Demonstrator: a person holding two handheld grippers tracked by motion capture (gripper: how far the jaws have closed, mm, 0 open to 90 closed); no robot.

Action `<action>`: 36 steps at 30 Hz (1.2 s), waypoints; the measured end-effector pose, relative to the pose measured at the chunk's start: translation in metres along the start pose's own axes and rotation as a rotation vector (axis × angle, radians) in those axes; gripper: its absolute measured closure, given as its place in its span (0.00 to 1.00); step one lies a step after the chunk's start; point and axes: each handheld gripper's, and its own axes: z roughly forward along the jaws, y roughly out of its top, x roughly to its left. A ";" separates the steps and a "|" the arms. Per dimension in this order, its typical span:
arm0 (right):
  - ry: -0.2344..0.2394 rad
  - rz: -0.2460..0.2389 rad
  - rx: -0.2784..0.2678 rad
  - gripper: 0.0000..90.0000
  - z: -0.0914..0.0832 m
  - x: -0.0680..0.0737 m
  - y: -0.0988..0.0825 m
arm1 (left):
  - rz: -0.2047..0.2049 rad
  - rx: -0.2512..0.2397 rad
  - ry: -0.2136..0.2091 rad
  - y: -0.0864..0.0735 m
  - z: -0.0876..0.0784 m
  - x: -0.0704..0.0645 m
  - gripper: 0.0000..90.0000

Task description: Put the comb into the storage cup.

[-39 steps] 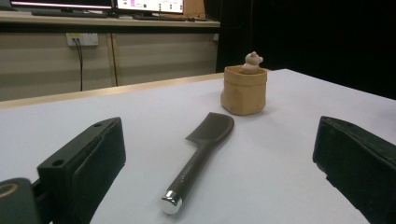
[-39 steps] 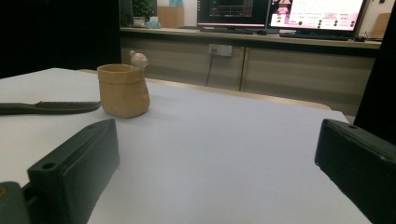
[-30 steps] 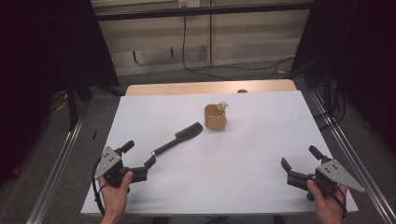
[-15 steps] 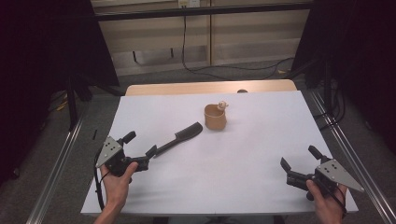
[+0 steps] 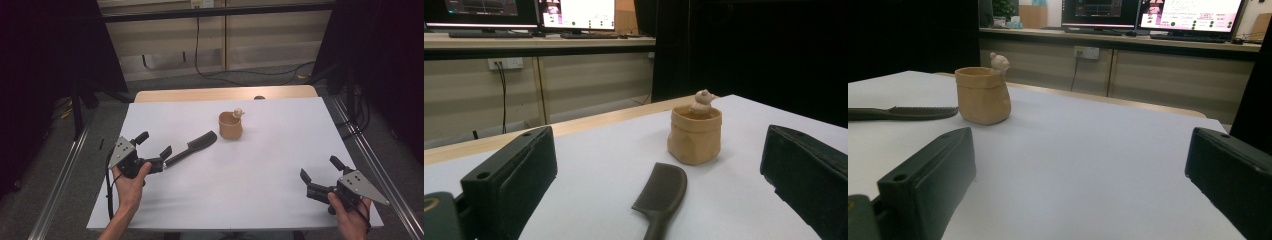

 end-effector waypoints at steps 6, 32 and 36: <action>0.002 0.001 -0.001 0.00 0.000 0.000 0.000 | 0.016 -0.013 0.002 0.004 0.009 0.001 0.03; 0.011 0.002 0.002 0.00 0.000 0.000 0.000 | -0.005 -0.007 -0.069 0.022 0.054 0.002 0.03; 0.013 0.000 0.003 0.00 0.001 0.000 -0.001 | 0.037 0.032 -0.070 0.022 0.052 0.003 0.04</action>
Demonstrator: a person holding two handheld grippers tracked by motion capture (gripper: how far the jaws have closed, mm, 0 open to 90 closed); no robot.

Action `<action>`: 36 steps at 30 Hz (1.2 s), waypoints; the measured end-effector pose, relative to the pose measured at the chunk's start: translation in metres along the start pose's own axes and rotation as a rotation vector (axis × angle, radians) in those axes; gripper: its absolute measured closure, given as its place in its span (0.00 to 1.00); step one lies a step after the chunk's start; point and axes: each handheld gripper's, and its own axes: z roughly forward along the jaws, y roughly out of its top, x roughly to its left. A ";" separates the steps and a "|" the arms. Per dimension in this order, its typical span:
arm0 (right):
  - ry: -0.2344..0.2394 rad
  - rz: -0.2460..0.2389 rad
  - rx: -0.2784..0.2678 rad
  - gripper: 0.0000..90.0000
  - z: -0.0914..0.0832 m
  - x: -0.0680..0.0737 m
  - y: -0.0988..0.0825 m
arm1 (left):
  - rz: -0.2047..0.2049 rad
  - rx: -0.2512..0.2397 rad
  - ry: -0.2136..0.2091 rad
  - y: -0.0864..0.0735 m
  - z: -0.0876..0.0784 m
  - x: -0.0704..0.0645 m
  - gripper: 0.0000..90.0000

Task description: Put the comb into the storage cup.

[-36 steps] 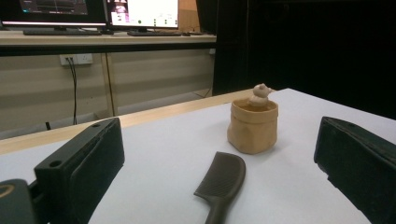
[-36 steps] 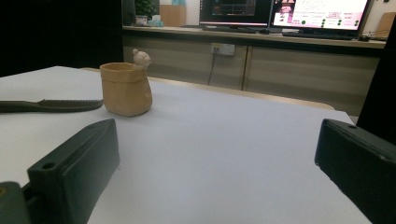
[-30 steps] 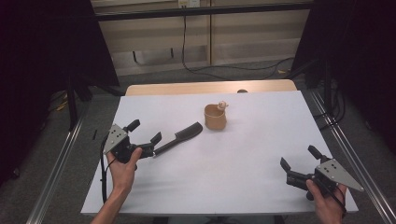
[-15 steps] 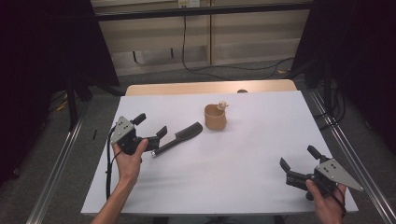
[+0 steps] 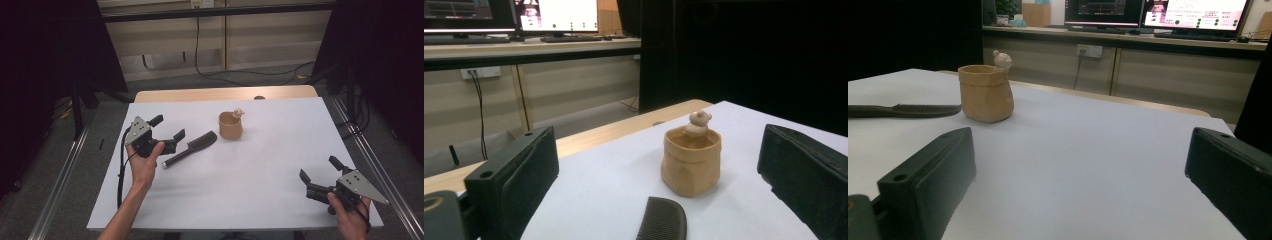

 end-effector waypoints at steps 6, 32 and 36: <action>0.007 -0.003 0.001 0.00 0.000 0.000 0.000 | -0.033 0.109 0.015 -0.006 0.007 0.006 0.05; 0.018 -0.008 0.003 0.00 0.000 0.001 0.000 | -0.007 0.499 -0.192 -0.005 0.021 0.019 0.08; 0.017 -0.011 0.004 0.00 0.000 0.000 0.000 | 0.056 0.562 -0.174 -0.007 0.025 0.017 0.06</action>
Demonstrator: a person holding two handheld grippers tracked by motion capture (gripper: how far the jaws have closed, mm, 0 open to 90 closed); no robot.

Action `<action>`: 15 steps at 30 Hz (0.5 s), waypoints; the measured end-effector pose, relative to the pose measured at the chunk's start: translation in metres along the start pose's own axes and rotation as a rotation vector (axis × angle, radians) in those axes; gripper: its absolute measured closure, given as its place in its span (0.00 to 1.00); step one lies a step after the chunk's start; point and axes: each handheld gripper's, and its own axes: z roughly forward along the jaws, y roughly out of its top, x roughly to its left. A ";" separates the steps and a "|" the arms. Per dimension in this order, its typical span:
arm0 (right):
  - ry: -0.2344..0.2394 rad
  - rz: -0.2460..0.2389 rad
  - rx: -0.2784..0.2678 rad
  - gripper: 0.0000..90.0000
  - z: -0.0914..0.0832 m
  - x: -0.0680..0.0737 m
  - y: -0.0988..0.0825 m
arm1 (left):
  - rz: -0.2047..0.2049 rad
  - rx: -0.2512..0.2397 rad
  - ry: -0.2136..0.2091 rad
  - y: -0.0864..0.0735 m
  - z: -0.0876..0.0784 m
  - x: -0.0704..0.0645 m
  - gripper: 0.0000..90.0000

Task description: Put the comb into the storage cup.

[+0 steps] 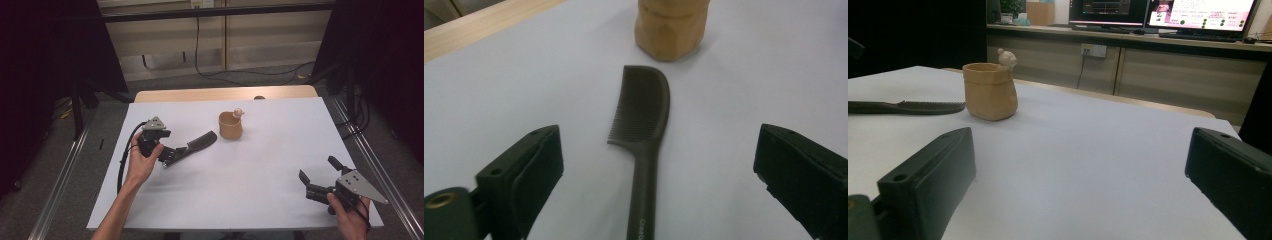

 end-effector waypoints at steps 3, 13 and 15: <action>0.000 -0.001 0.002 0.00 0.000 0.000 0.000 | 0.004 0.039 -0.035 0.001 0.005 0.003 0.05; 0.005 -0.001 0.003 0.00 0.001 0.001 0.000 | 0.028 0.147 -0.028 0.006 0.017 0.008 0.05; 0.005 0.001 0.002 0.00 0.001 0.001 0.000 | 0.023 0.157 -0.041 0.005 0.021 0.009 0.05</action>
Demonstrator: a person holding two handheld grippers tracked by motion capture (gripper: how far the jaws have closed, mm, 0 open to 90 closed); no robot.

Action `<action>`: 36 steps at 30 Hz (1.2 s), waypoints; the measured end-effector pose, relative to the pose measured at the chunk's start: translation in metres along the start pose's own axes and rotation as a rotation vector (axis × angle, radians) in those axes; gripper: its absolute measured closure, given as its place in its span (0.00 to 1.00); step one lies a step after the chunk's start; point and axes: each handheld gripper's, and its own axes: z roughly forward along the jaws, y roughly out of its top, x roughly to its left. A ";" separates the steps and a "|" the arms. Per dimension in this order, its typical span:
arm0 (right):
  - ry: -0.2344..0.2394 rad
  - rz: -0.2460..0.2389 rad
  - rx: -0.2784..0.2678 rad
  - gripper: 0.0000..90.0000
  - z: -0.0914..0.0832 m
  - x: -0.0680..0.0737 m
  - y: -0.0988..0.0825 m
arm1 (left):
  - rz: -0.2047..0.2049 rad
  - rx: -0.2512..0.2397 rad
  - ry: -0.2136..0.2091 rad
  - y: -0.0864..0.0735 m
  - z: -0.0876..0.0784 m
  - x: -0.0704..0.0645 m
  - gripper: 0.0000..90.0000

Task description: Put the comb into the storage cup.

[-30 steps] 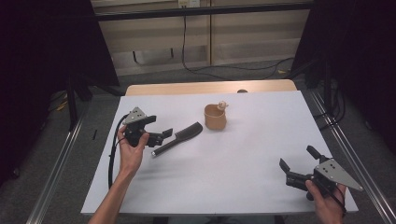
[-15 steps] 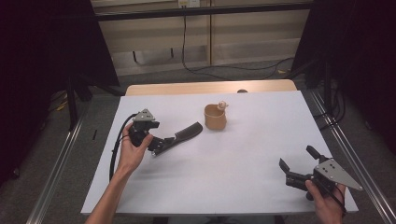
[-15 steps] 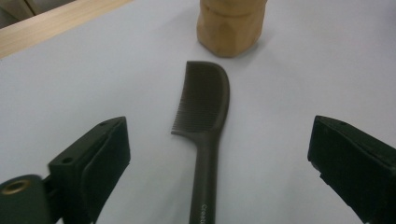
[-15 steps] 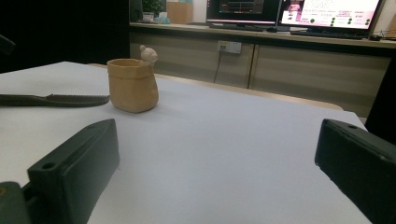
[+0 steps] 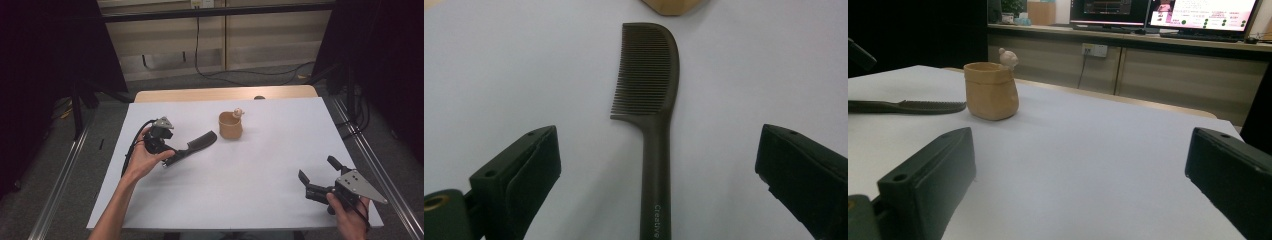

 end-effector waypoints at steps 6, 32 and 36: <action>0.000 -0.003 -0.005 0.00 0.000 0.000 0.000 | 0.013 0.038 -0.027 0.001 0.013 -0.003 0.06; 0.008 -0.011 0.010 0.00 0.001 0.000 -0.001 | 0.077 0.274 -0.077 0.013 0.043 0.002 0.37; 0.010 -0.009 0.010 0.00 0.001 0.001 -0.001 | 0.082 0.299 -0.091 0.014 0.044 0.003 0.44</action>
